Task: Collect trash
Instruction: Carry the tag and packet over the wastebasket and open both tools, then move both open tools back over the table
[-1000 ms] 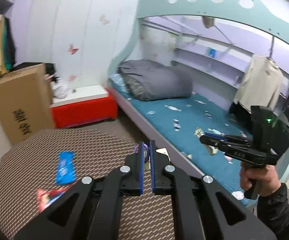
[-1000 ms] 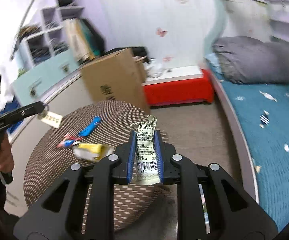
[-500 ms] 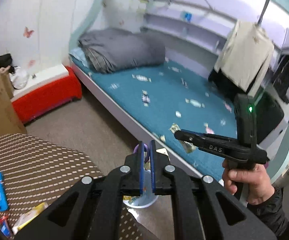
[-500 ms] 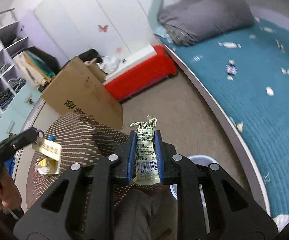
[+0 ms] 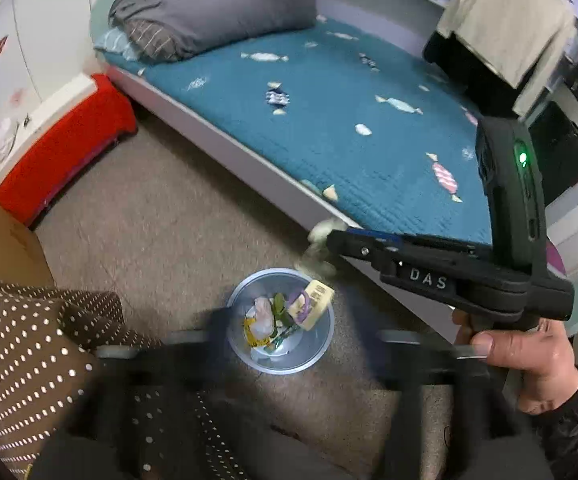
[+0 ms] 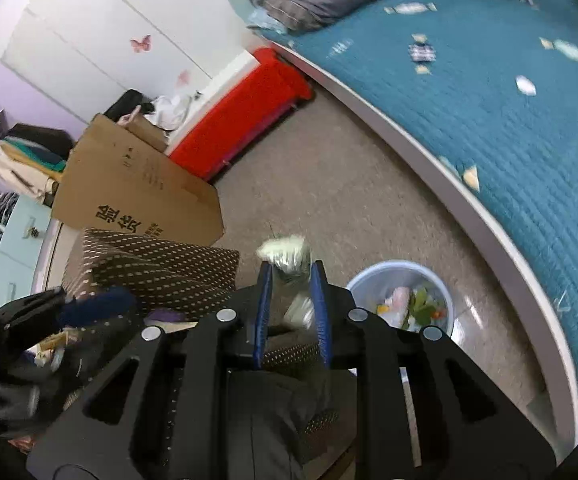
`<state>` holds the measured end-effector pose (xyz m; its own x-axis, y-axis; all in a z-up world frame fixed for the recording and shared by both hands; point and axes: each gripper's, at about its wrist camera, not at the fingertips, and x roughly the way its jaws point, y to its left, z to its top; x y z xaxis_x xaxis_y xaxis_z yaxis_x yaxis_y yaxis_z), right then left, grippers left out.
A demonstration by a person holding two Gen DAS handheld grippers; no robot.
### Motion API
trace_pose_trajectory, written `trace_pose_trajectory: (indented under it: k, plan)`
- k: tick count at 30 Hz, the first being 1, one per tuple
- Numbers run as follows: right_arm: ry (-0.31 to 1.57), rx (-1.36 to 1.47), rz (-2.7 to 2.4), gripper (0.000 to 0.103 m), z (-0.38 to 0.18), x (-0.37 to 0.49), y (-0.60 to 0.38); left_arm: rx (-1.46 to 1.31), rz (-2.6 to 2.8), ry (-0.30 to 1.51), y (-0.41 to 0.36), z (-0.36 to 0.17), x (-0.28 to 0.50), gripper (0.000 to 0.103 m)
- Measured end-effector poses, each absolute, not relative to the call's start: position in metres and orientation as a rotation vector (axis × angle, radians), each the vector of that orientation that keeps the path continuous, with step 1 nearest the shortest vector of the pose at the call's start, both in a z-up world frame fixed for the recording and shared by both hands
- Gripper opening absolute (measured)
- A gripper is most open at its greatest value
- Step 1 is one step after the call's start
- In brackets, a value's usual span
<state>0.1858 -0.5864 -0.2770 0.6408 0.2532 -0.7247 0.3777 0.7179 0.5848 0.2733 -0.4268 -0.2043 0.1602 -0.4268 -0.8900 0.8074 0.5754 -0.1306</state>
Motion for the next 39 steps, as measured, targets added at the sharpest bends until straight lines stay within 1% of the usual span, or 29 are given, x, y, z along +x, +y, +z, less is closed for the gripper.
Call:
trace_pose_trajectory:
  k: [1,2,3,5,6,10,14,20,27,32,39]
  plan:
    - [0.906,0.802,-0.097,0.061,-0.282,0.185,-0.587,0.399,-0.903,1.076,-0.423,-0.205,0.276,0.083]
    - [0.913,0.812,-0.113,0.067,-0.288,0.184,-0.588,0.389,-0.897,1.078,-0.421,-0.205,0.278,0.086]
    - [0.921,0.822,-0.113,0.067,-0.292,0.182,-0.588,0.388,-0.889,1.087,-0.419,-0.206,0.279,0.087]
    - [0.943,0.841,-0.131,0.075,-0.298,0.178,-0.587,0.393,-0.854,1.084,-0.41,-0.204,0.281,0.088]
    - [0.944,0.845,-0.135,0.081,-0.299,0.175,-0.586,0.392,-0.846,1.076,-0.405,-0.203,0.28,0.088]
    - [0.949,0.843,-0.152,0.093,-0.297,0.166,-0.582,0.376,-0.837,1.043,-0.39,-0.19,0.277,0.091]
    - [0.952,0.827,-0.172,0.096,-0.289,0.16,-0.575,0.351,-0.824,1.021,-0.375,-0.177,0.273,0.092]
    - [0.926,0.783,-0.163,0.096,-0.263,0.156,-0.558,0.311,-0.824,0.952,-0.346,-0.147,0.259,0.093]
    - [0.856,0.68,-0.101,0.097,-0.205,0.156,-0.522,0.271,-0.808,0.848,-0.311,-0.11,0.239,0.094]
    - [0.805,0.588,-0.018,0.097,-0.16,0.161,-0.486,0.227,-0.773,0.77,-0.27,-0.083,0.226,0.096]
    - [0.76,0.426,0.145,0.097,-0.116,0.172,-0.419,0.167,-0.694,0.723,-0.211,-0.067,0.219,0.096]
